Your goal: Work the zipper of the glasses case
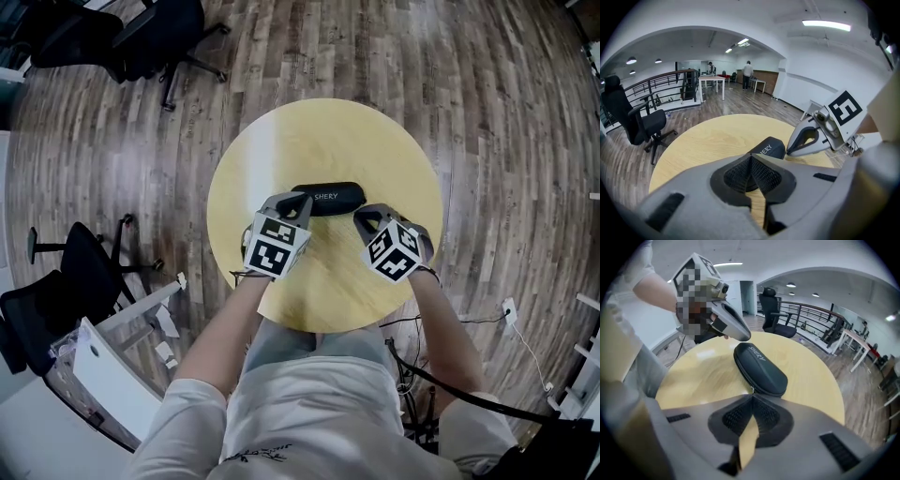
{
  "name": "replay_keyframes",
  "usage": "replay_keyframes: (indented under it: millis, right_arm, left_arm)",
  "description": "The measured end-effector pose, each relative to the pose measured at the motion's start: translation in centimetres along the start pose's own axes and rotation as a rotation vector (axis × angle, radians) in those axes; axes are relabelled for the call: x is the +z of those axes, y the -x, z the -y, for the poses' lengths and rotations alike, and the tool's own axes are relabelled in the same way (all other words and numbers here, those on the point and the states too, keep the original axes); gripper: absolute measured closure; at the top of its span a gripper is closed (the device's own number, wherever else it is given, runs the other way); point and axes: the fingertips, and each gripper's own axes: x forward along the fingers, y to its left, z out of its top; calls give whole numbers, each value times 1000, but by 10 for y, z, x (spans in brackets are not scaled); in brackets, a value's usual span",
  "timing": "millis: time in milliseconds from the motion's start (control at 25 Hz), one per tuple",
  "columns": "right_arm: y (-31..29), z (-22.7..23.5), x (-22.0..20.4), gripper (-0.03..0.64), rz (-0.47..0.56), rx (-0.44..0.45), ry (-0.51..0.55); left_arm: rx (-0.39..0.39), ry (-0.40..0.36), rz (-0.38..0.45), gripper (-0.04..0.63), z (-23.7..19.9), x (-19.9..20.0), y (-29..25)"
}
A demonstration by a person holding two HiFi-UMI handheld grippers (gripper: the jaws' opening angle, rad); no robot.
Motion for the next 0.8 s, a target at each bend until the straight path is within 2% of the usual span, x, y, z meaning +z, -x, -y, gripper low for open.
replay_keyframes:
  millis: [120,240,360,560,800]
  right_arm:
    - [6,27,-20,617,-32,10,113]
    - [7,46,-30,617,-37,31,138]
    - [4,48,-31,617,-34,57,101]
    - [6,27,-35,617,-7,60,28]
    - [7,-2,-35,617,36,9,-146]
  left_arm:
    - [-46,8,-29,588,10,0,-9]
    - [-79,-5,-69,589,25,-2,-19]
    - [-83,-38,-78,589,36,-4,-24]
    - [-58,-41,-60,589,32,-4,-25]
    - [-44,-49,-59,589,28,0,-26]
